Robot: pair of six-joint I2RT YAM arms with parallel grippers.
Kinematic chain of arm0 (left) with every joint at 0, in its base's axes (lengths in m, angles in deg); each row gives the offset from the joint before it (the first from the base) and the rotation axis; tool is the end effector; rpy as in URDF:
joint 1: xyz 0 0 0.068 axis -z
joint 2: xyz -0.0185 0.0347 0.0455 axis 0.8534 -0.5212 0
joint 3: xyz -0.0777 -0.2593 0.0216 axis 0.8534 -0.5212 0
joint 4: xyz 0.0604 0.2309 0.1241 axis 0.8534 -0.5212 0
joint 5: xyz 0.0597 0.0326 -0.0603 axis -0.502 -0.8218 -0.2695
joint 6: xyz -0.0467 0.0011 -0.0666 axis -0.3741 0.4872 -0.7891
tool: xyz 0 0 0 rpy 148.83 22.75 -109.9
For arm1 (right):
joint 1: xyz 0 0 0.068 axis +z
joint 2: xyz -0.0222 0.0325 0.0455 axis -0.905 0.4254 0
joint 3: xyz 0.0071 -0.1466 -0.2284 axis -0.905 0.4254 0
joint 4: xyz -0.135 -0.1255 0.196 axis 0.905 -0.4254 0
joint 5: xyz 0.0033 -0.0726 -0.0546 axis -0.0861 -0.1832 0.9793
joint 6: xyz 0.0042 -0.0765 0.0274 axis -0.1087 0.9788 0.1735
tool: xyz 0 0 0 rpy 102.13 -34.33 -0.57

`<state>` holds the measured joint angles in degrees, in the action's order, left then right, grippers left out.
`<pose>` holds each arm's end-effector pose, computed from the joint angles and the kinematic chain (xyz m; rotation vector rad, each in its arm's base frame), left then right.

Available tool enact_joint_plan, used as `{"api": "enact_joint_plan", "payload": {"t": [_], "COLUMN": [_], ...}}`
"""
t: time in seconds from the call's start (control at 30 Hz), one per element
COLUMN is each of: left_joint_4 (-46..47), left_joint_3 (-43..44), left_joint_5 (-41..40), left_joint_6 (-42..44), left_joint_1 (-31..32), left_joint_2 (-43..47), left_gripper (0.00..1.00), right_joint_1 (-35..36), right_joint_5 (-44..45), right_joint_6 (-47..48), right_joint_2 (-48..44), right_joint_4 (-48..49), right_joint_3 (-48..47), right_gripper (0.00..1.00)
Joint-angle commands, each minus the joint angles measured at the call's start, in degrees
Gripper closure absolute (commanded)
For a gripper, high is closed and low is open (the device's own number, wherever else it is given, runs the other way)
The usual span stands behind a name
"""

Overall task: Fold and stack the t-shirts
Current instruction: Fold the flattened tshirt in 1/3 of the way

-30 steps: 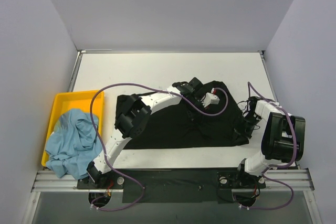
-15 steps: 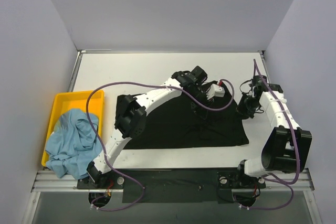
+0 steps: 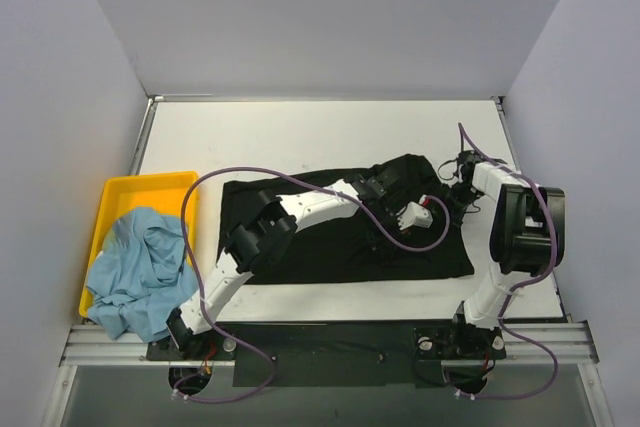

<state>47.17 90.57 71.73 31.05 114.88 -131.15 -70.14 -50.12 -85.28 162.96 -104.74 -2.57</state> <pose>0.2490 -0.4496 0.1212 1.8372 2.1200 -1.0589 0.3446 -0.0088 0.1077 0.6600 2.7867 0.5441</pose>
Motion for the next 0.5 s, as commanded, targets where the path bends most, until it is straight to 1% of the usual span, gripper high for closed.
{"api": "enact_joint_plan", "payload": {"t": [0.0,0.13,0.27,0.33,0.37,0.43,0.47], "left_joint_4": [2.9,-1.76,-4.14,-6.33,-6.95,-8.62,-9.67], "left_joint_3": [-3.05,-4.98,-2.44,0.98,3.78,7.99,9.59], "left_joint_5": [-3.18,0.68,2.62,4.55,5.77,8.06,9.12], "left_joint_6": [1.52,4.16,4.96,5.23,5.23,4.44,3.83], "left_joint_1": [0.13,0.13,-0.3,-0.74,-1.18,-2.06,-2.85], "left_joint_2": [1.4,2.1,2.45,2.63,2.63,2.72,2.72], "left_gripper": [0.82,0.82,0.78,0.72,0.66,0.58,0.56], "right_joint_1": [-1.7,-3.03,-3.2,-3.2,-3.2,-3.29,-3.29], "right_joint_5": [5.68,7.27,6.57,6.48,6.13,5.87,5.52], "right_joint_6": [-1.35,-1.0,-0.38,0.32,0.58,1.11,1.55], "right_joint_2": [0.99,2.83,3.98,3.98,3.81,3.28,2.84], "right_joint_4": [0.24,0.24,-0.37,-0.81,-1.25,-2.21,-2.57], "right_joint_3": [-0.9,-2.57,-3.89,-4.94,-5.29,-7.22,-8.62], "right_gripper": [1.0,1.0,1.0,1.0,1.0,1.0,1.0]}}
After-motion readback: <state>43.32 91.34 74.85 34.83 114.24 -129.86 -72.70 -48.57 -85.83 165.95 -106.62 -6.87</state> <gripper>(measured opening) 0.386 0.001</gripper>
